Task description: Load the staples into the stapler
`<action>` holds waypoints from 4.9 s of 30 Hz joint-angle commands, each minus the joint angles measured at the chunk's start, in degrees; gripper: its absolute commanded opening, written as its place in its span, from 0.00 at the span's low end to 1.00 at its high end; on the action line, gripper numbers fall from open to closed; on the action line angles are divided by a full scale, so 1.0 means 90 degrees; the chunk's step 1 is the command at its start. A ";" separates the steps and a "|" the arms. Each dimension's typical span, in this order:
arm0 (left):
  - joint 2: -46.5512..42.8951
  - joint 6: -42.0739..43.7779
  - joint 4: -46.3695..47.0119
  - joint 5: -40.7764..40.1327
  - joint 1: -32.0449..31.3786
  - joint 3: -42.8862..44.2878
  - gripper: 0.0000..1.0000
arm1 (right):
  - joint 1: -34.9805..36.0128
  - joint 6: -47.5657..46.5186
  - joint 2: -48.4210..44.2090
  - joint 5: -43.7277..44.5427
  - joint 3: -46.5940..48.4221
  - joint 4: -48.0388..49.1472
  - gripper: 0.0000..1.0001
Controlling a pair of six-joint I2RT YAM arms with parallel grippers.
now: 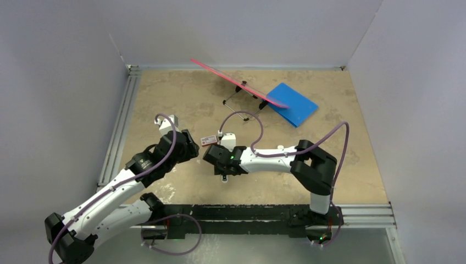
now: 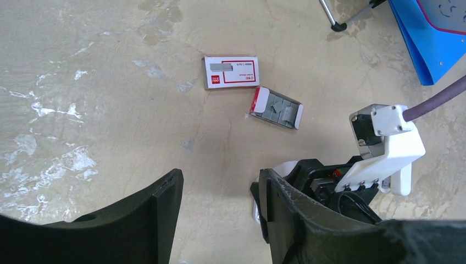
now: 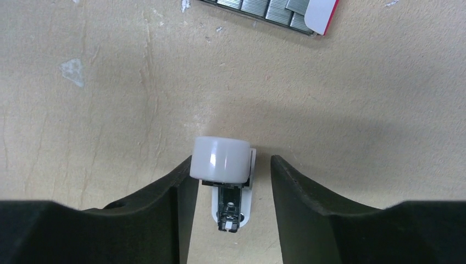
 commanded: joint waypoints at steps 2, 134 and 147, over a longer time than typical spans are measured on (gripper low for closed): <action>-0.0035 0.0205 0.0143 -0.0118 -0.0001 0.0065 0.53 | 0.0036 -0.0083 -0.0543 0.0028 0.0072 0.0070 0.57; 0.3614 -0.0692 0.5928 0.3222 -0.2032 -0.1197 0.26 | -0.2059 0.1383 -0.6673 -0.3252 -0.5027 0.2412 0.23; 0.4006 -0.0686 0.6050 0.3747 -0.2032 -0.1229 0.09 | -0.2067 0.1353 -0.6668 -0.3253 -0.4945 0.2626 0.22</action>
